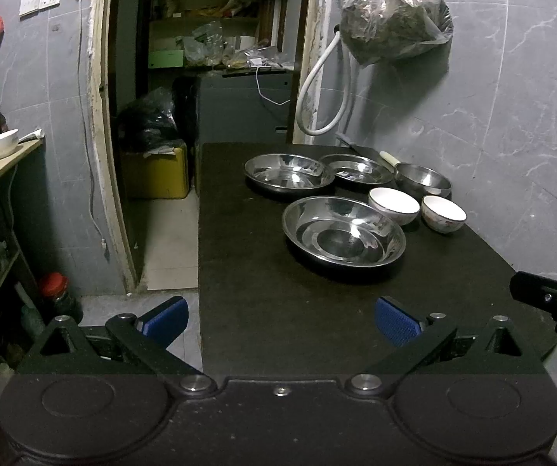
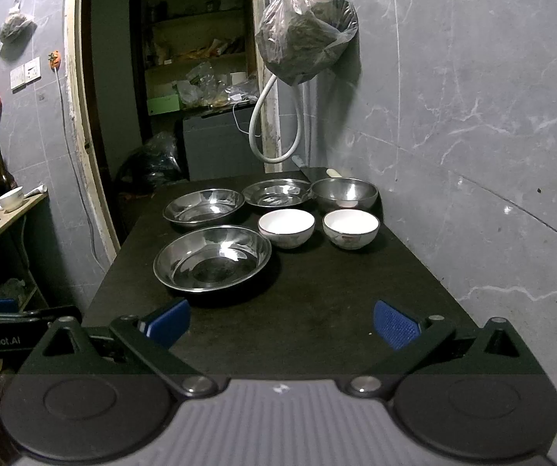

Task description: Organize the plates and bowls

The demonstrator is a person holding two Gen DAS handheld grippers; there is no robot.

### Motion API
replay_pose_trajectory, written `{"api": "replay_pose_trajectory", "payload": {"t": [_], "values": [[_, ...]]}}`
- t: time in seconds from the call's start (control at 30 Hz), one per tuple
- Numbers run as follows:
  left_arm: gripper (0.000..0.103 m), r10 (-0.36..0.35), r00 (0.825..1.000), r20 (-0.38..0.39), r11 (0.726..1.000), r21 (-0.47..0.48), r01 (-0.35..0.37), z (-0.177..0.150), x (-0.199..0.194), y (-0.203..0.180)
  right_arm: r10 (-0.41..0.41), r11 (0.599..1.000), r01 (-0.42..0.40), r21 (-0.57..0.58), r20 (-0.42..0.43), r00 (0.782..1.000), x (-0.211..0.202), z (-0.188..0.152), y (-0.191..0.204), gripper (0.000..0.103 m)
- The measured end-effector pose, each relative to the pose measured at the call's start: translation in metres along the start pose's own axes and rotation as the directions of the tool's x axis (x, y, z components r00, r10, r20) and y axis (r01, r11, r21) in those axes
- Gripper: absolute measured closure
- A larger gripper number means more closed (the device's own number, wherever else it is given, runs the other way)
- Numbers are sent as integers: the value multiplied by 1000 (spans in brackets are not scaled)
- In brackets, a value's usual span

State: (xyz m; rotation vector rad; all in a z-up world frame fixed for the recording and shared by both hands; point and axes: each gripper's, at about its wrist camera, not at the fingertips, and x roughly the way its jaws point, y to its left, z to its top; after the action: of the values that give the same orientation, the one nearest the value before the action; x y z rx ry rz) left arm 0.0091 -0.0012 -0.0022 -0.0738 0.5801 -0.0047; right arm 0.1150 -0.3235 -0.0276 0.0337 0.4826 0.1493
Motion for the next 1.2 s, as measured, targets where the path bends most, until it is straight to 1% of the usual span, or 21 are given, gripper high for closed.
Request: {"api": "replay_pose_trajectory", "payload": {"t": [0.67,1.2], "values": [[1,1,1000,-14,1000,-6,-1,-2,9,3,-5,1000,5,1,-5,1000,2,-1,0,0],[1,6,998,-55,1000,-2,-6,1,26,-3,-4,1000,5,10,-43,999,24,0,-10,0]]}}
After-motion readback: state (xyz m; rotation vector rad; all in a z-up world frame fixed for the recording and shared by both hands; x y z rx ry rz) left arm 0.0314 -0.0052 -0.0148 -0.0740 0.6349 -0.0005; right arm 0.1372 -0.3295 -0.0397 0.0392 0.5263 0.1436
